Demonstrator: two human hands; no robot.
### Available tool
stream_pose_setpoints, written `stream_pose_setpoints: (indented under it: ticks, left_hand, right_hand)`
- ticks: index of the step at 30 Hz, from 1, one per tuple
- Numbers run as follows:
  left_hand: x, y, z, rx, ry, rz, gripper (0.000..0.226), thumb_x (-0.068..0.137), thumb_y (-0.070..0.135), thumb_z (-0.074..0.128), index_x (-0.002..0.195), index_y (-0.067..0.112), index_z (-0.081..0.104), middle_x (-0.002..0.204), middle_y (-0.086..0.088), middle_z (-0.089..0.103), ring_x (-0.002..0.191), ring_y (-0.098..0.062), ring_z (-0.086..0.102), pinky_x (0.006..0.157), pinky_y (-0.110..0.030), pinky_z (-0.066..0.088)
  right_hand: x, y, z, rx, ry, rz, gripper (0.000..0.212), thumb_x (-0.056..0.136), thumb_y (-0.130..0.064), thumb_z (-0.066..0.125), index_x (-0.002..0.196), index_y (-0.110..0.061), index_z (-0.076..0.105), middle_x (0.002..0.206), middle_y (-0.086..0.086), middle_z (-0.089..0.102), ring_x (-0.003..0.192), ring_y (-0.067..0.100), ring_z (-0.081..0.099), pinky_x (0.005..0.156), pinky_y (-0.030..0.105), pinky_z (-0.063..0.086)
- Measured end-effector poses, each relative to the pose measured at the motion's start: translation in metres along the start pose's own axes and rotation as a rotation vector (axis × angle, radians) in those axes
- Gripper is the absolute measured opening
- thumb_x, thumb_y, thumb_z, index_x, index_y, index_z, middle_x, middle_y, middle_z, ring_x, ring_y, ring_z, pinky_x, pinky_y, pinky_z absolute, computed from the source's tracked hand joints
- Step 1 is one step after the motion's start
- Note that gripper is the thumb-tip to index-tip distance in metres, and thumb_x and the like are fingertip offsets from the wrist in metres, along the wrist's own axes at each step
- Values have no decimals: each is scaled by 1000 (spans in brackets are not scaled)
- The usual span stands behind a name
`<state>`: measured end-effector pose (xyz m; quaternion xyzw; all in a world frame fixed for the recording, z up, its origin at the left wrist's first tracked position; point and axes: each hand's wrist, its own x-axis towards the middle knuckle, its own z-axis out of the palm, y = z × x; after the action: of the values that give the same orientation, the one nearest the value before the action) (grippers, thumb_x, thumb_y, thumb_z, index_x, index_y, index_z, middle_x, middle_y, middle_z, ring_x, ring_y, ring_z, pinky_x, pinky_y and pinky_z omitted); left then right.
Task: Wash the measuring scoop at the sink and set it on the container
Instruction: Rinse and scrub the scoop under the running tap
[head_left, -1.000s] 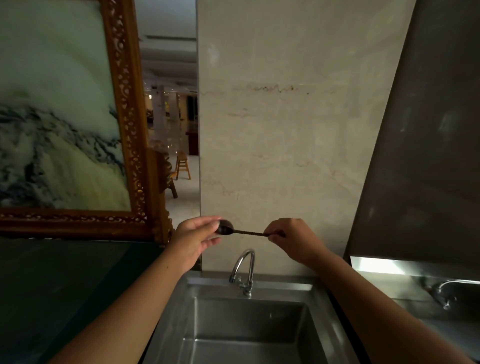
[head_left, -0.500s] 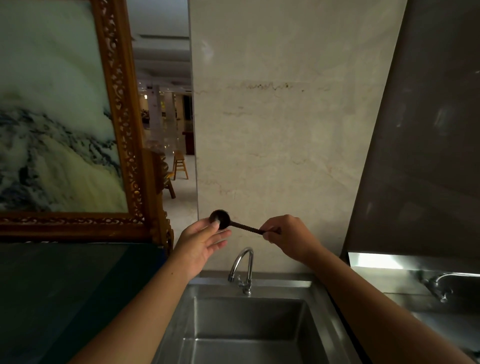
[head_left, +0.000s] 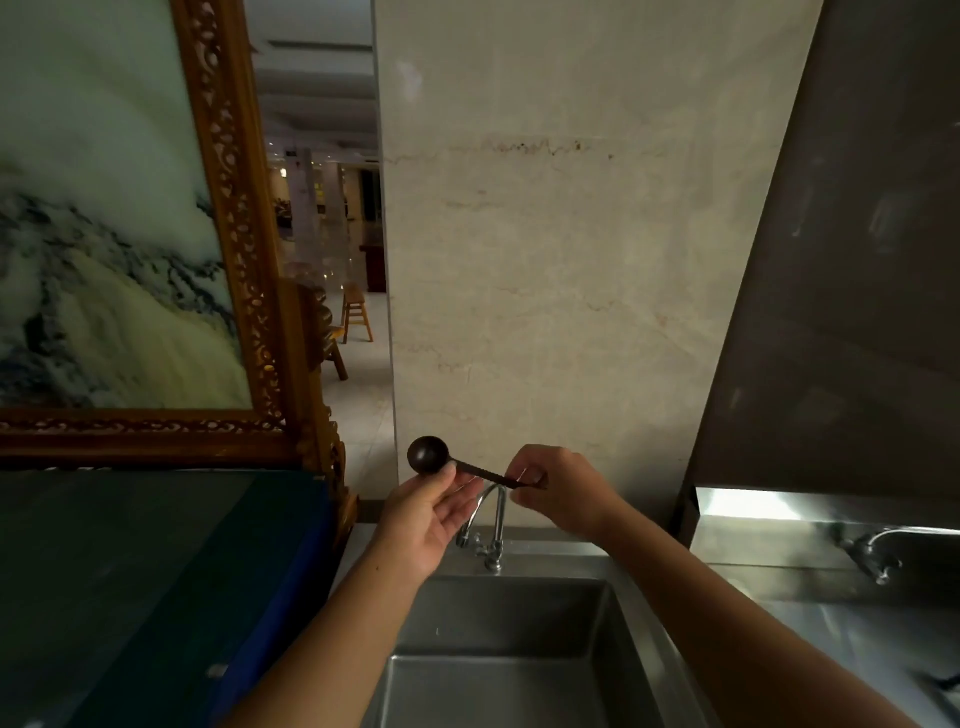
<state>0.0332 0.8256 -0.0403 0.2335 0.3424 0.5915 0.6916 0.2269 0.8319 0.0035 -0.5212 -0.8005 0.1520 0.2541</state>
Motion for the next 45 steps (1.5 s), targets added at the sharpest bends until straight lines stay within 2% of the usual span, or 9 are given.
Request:
stream_pose_setpoints:
  ticks: [4, 7, 11, 15, 23, 31, 37, 42, 45]
  left_hand:
    - [-2, -9, -1, -59, 25, -76, 28, 88, 13, 68, 112, 0, 64, 105, -19, 76, 96, -30, 74, 74, -37, 58]
    - [-3, -14, -3, -90, 39, -107, 28, 91, 15, 65, 114, -1, 63, 106, -20, 75, 94, -30, 75, 74, -37, 57]
    - [-2, -18, -4, -99, 71, -102, 29, 91, 17, 64, 114, -1, 63, 104, -18, 76, 92, -29, 75, 77, -39, 57]
    - [0, -16, -7, -114, 91, -93, 30, 93, 18, 61, 116, -2, 62, 106, -19, 75, 99, -30, 73, 80, -38, 56]
    - [-5, -7, 2, -173, 33, -122, 33, 95, 16, 59, 120, -5, 60, 116, -23, 71, 109, -34, 68, 87, -39, 55]
    - [-17, -1, -14, -212, 47, -112, 28, 97, 16, 57, 115, -5, 61, 108, -23, 74, 96, -32, 74, 81, -38, 56]
    - [-63, 24, -59, -268, 203, 46, 25, 98, 16, 54, 109, -6, 61, 111, -24, 69, 101, -32, 68, 76, -37, 55]
    - [-129, 42, -109, -331, 413, 228, 28, 100, 18, 51, 105, -7, 61, 108, -23, 67, 99, -32, 66, 76, -37, 53]
    - [-183, 41, -141, -372, 576, 353, 30, 102, 18, 47, 101, -9, 59, 104, -24, 65, 106, -36, 61, 86, -39, 48]
  right_hand:
    - [-3, 3, 8, -33, -49, 13, 17, 83, -15, 72, 89, -27, 62, 88, -7, 68, 81, 8, 65, 72, 23, 56]
    - [-3, 4, 13, -44, -45, 14, 15, 84, -14, 71, 90, -26, 64, 89, -6, 68, 81, 9, 65, 71, 20, 54]
    - [-5, 6, 18, -121, -51, -23, 16, 85, -12, 68, 99, -20, 67, 96, 1, 73, 85, 14, 67, 77, 31, 58]
    - [-5, 10, 17, -168, -48, -26, 12, 86, -14, 67, 97, -16, 68, 95, 3, 72, 85, 18, 67, 79, 39, 58]
    - [-1, 8, -3, -222, -13, -53, 9, 90, -20, 65, 95, -16, 71, 90, 2, 72, 79, 16, 67, 75, 36, 59]
    - [3, -5, 6, -233, -20, -88, 8, 88, -19, 65, 94, -21, 71, 90, -1, 71, 76, 12, 64, 71, 28, 57]
    - [19, -50, 48, -205, -99, -271, 7, 85, -19, 65, 89, -21, 70, 88, 0, 69, 80, 19, 64, 72, 37, 55]
    - [27, -107, 100, -146, -234, -576, 9, 87, -23, 66, 95, -24, 69, 94, -1, 68, 84, 15, 63, 73, 26, 47]
    - [15, -153, 137, -80, -330, -742, 10, 87, -25, 67, 97, -23, 69, 96, 0, 67, 87, 16, 64, 78, 33, 51]
